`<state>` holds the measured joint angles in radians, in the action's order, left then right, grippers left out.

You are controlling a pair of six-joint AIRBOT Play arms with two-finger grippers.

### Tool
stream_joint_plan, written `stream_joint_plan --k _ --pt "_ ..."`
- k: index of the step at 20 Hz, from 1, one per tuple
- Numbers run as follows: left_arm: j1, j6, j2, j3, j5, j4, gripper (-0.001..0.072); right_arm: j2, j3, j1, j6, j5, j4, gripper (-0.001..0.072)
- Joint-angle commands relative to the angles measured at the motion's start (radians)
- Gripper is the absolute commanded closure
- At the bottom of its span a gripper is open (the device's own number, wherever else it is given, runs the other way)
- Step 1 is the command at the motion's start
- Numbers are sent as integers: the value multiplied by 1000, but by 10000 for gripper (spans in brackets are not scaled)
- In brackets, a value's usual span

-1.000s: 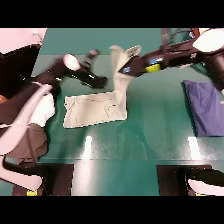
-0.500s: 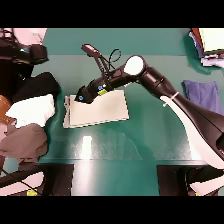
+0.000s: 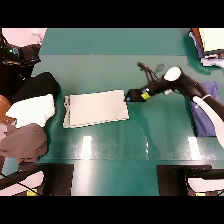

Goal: Fold the shirts.

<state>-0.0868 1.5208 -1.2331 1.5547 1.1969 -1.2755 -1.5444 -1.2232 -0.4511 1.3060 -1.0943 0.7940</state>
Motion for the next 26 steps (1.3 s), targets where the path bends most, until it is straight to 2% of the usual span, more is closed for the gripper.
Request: stream_joint_plan --k 1,3,7,8,9,10,11,12,14,15,18,26 --pt "-2 -3 1 -6 -22 22 680 -29 177 101 -44 90 -168 137" --pt "-2 -3 -2 -6 -23 26 680 -111 149 62 -85 79 -247 137" --pt "-2 -3 -8 -6 -11 27 679 -258 -18 -66 -85 70 -254 140" --pt "-2 -3 -8 -6 -9 27 680 -283 -64 -91 -85 70 -253 177" --pt "-2 -3 -8 -6 -7 32 680 -300 -105 -111 -85 75 -251 270" --pt "-2 -3 -8 -6 -6 44 680 -313 -145 -127 -85 84 -243 397" --pt "2 -3 -8 -6 -6 56 680 -316 -176 -134 -85 95 -234 604" --pt "14 -2 -8 -6 -7 55 681 -312 -198 -135 -85 105 -214 694" --pt "66 -3 -8 -6 -14 50 681 -282 -223 -110 -58 124 -163 695" --pt "98 -3 -8 -6 -23 48 681 -256 -223 -82 -10 134 -121 695" --pt "196 -3 -8 -6 -65 47 680 -148 -222 77 59 131 14 696" --pt "293 -2 -8 -6 -147 51 680 94 -222 678 111 151 42 696"
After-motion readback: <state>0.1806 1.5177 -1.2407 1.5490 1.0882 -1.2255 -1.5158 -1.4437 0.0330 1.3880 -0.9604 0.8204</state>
